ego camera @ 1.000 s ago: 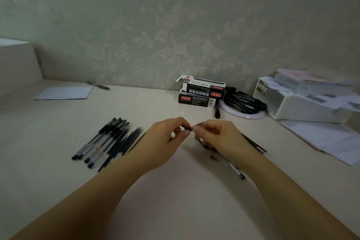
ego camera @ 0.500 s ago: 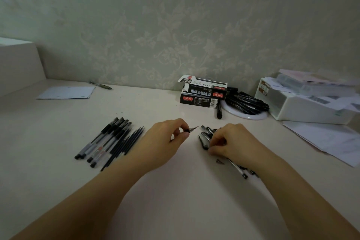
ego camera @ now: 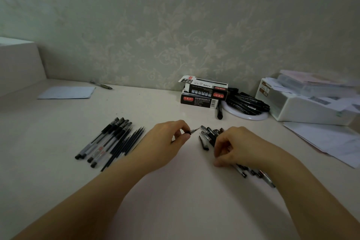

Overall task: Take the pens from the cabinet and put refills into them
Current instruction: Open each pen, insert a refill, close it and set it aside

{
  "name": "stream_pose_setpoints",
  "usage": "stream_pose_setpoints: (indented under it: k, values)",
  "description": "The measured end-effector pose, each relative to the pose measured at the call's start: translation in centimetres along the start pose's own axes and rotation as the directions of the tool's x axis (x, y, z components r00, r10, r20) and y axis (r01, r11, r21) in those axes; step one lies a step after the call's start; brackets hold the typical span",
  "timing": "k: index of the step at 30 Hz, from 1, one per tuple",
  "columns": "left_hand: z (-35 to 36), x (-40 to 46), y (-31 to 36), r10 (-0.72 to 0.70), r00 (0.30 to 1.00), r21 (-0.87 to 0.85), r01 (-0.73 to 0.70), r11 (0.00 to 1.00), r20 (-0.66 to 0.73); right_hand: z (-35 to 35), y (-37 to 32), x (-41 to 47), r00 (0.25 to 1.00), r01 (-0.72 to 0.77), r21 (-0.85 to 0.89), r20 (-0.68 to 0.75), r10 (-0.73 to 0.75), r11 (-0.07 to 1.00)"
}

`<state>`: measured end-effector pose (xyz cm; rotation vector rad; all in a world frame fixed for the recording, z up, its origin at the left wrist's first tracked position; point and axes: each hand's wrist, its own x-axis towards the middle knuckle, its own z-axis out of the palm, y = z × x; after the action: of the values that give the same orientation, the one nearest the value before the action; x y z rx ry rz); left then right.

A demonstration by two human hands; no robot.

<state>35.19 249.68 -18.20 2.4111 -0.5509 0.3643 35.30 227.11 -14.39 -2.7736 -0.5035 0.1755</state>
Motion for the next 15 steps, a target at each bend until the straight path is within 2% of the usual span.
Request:
stream_pose_setpoints:
  k: [9, 15]
  values:
    - [0.1, -0.1, 0.2, -0.002, 0.999, -0.023, 0.002, 1.000, 0.033, -0.4, -0.1, -0.1, 0.999, 0.012, 0.012, -0.051, -0.011, 1.000]
    - [0.1, -0.1, 0.1, -0.013, 0.999, -0.024, 0.014, 1.000, 0.043, -0.7, 0.1, -0.5, 0.998, -0.047, -0.021, 0.040, 0.048, 0.999]
